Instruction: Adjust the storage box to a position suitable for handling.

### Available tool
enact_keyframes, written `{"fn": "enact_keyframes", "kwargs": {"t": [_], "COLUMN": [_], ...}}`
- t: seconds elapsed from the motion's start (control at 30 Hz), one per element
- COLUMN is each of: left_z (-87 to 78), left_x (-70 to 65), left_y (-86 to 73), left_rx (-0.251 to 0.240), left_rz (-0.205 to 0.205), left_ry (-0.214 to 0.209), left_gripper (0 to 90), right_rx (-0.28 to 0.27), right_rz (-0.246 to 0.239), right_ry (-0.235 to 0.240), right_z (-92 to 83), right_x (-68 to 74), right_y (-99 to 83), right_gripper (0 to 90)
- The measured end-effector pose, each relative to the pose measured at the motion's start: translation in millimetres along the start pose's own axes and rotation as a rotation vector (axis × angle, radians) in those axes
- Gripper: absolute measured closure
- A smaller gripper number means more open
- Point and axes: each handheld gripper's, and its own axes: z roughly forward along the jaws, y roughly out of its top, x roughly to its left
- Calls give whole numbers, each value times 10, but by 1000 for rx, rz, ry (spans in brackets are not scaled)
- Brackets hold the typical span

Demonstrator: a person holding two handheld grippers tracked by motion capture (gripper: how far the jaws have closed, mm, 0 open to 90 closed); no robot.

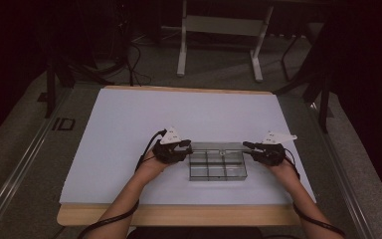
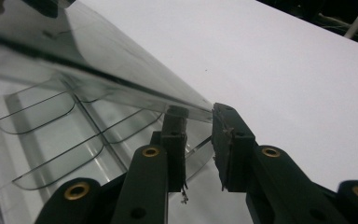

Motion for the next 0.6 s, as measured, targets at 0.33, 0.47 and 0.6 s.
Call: {"fn": "enact_keyframes", "kwargs": {"t": [0.33,0.47,0.6], "left_z": [44,62,81], "left_x": [74,108,137], "left_y": [50,63,69], "left_rx": [-25,-29,-35], "left_rz": [-26,-39,-53], "left_ry": [38,44,49], "left_gripper": [739,756,769], "right_rx": [-20,-21,-21], "right_rz": [11,12,12], "right_ry": [-32,-47,-57], "right_z": [39,60,78], "right_x": [-28,-41,-49], "right_y": [76,96,114], "right_gripper": [772,783,788]}}
